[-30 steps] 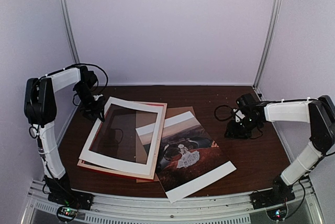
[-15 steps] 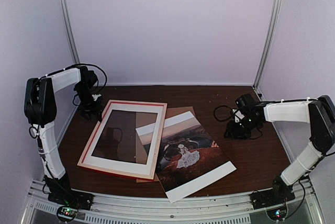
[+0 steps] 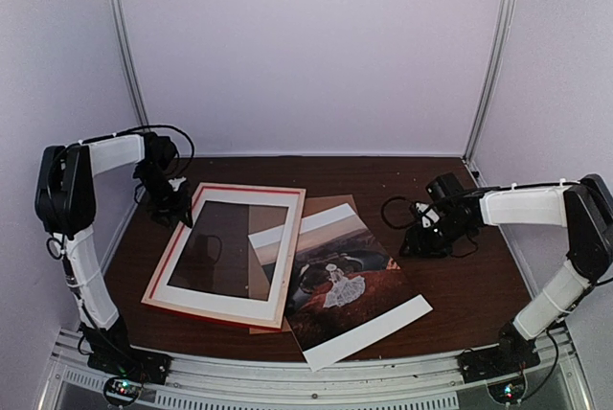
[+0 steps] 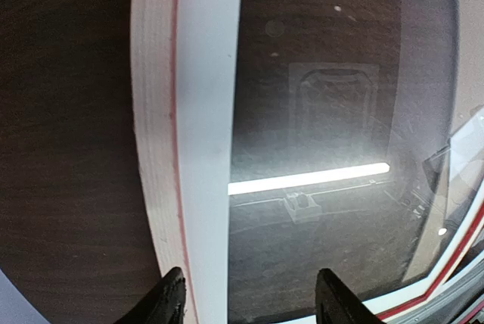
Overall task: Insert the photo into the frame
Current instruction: Place the mat board on the glass panel, then pick up the photo from the backboard.
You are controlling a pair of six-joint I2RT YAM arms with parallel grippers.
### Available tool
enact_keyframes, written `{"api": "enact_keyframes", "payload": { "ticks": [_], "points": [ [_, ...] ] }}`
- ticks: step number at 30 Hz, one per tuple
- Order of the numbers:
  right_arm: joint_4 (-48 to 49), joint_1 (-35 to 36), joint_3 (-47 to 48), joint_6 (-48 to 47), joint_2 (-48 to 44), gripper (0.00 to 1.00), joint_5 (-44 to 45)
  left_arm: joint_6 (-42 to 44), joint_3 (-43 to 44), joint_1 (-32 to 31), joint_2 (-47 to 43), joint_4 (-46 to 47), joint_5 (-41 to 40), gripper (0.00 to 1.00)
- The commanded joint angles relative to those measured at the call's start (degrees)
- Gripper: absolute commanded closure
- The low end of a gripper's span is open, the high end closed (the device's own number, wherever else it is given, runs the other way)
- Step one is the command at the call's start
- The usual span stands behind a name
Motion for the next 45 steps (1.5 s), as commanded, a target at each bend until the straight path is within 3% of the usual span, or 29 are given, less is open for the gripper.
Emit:
{"api": "enact_keyframes", "payload": {
  "ticks": [1, 6, 10, 11, 28, 45],
  "points": [
    [1.63, 1.65, -0.27, -1.84, 0.99, 0.45, -5.79, -2.68, -5.28, -1.42, -7.59, 8.29, 7.26, 0.39],
    [1.45, 2.81, -0.43, -2.75, 3.01, 0.46, -8.12, -5.31, -11.28, -2.71, -13.5, 15.07, 13.23, 0.24],
    [1.7, 3.35, -0.78, -3.27, 4.01, 0.46, -9.04, -7.44, -14.88, -2.74, -18.38, 19.79, 17.53, 0.03],
    [1.91, 3.5, -0.83, -3.38, 4.29, 0.47, -9.32, -7.97, -15.88, -2.74, -19.35, 20.78, 18.36, 0.03],
    [7.21, 3.79, -3.37, -3.3, 7.31, 0.56, -16.86, -10.42, -21.03, -4.19, -23.84, 27.11, 23.21, 0.04],
    [16.75, 1.0, -6.38, 0.7, 8.45, 0.86, -28.77, -10.51, -21.17, -8.7, -22.49, 27.13, 17.04, 0.16]
  ]
}}
